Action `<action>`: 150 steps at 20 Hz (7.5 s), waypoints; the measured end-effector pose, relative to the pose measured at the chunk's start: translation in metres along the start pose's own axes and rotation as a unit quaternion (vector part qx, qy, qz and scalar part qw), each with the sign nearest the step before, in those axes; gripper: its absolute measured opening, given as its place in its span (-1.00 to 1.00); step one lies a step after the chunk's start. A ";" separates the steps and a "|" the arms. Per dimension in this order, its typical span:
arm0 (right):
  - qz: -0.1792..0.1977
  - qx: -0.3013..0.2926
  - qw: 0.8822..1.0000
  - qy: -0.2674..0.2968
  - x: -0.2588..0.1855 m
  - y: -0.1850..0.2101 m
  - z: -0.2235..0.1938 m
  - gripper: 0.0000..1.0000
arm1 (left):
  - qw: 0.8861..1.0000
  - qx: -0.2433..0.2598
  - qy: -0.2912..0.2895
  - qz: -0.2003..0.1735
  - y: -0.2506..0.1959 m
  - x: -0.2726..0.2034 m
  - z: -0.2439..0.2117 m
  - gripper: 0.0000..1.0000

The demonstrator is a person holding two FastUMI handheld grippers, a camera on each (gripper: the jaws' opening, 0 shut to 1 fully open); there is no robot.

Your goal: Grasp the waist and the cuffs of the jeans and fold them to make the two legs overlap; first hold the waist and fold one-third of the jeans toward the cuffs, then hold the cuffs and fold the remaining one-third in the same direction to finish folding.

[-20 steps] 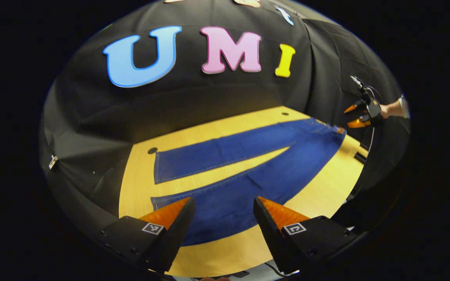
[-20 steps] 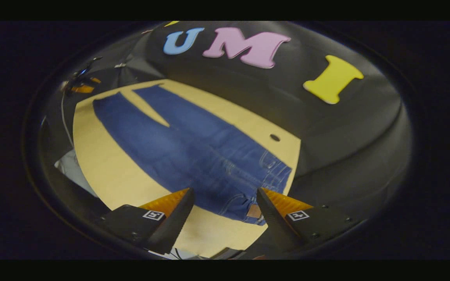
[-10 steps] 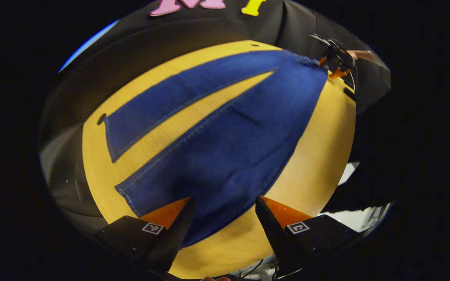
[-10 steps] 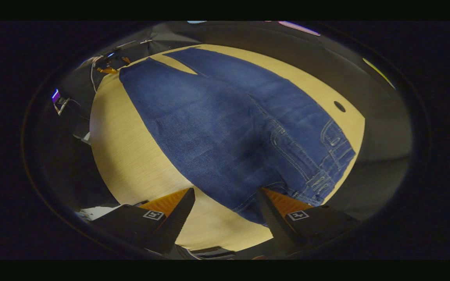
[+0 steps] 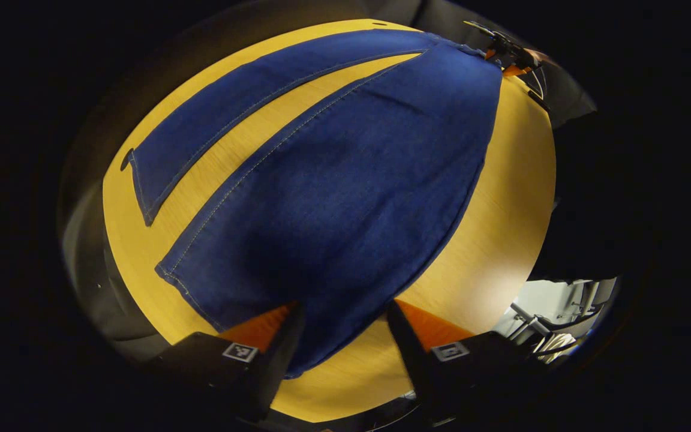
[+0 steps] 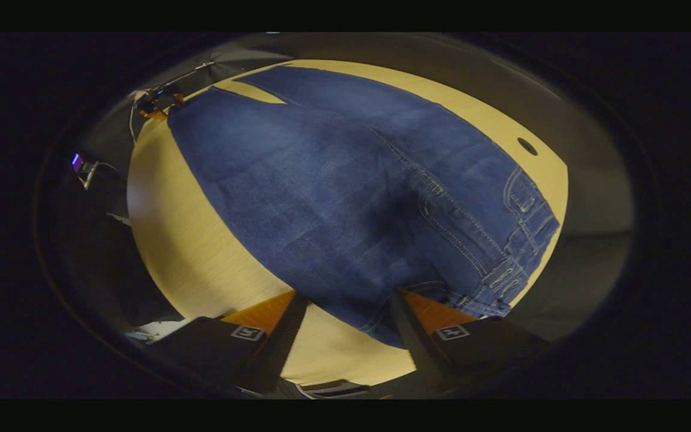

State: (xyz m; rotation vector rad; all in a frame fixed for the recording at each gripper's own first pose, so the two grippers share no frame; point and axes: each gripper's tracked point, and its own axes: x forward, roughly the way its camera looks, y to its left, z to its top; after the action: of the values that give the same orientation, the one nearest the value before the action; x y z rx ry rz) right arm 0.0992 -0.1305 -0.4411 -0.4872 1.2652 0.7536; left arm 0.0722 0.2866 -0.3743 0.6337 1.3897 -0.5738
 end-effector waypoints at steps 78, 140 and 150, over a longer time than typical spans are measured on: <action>-0.063 0.789 0.586 -0.174 0.020 -0.209 0.048 0.20 | 0.877 -0.212 -0.391 0.181 0.021 -0.223 0.253 0.96; 0.037 0.377 0.843 -0.381 -0.149 0.079 0.202 0.93 | 0.906 -0.398 -0.120 0.081 0.216 -0.061 0.110 0.94; 0.059 0.402 0.827 -0.388 -0.156 0.065 0.233 0.94 | 0.924 -0.374 -0.067 0.051 0.205 -0.027 0.121 0.57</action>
State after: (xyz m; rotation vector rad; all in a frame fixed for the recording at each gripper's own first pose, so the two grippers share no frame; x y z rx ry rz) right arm 0.1881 0.0406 -0.2267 0.5644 0.7190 0.3723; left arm 0.2989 0.3471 -0.3248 0.0414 1.3083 0.0250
